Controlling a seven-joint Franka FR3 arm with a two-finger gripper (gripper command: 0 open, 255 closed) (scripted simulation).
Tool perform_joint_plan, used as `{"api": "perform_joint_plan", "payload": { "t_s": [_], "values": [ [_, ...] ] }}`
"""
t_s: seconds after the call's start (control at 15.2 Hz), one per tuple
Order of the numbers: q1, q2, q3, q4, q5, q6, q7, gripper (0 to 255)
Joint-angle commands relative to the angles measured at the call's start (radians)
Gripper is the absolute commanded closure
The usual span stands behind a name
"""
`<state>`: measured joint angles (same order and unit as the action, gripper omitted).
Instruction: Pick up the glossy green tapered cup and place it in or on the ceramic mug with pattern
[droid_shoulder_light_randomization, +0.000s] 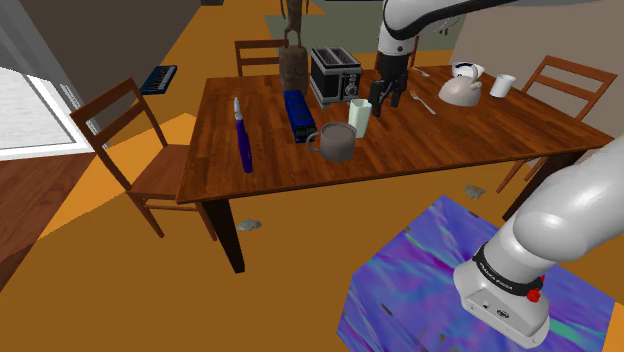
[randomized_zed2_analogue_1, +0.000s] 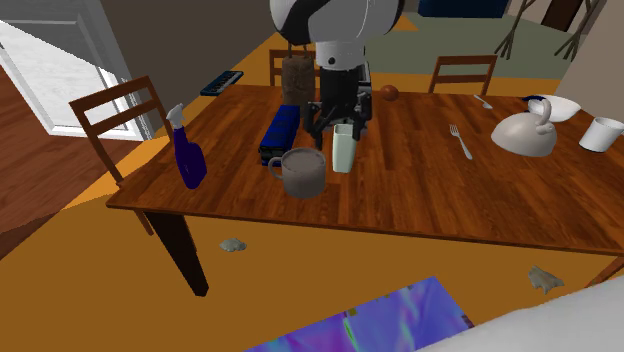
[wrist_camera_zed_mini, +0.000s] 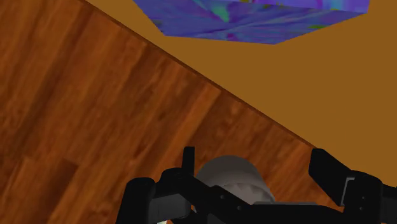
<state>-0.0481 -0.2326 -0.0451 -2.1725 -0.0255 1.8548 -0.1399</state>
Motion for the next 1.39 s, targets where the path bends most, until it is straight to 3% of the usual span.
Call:
{"api": "perform_joint_plan", "payload": {
  "t_s": [0.0,0.53,0.92,1.32],
  "values": [
    [-0.005,0.081,-0.01,0.057,-0.001,0.025,-0.019,0],
    [-0.034,0.39,-0.04,0.343,0.013,0.049,-0.096,0],
    [-0.065,0.639,-0.049,0.633,0.032,0.009,-0.145,0],
    [-0.066,0.65,-0.048,0.581,0.033,0.072,-0.146,0]
  ]
}}
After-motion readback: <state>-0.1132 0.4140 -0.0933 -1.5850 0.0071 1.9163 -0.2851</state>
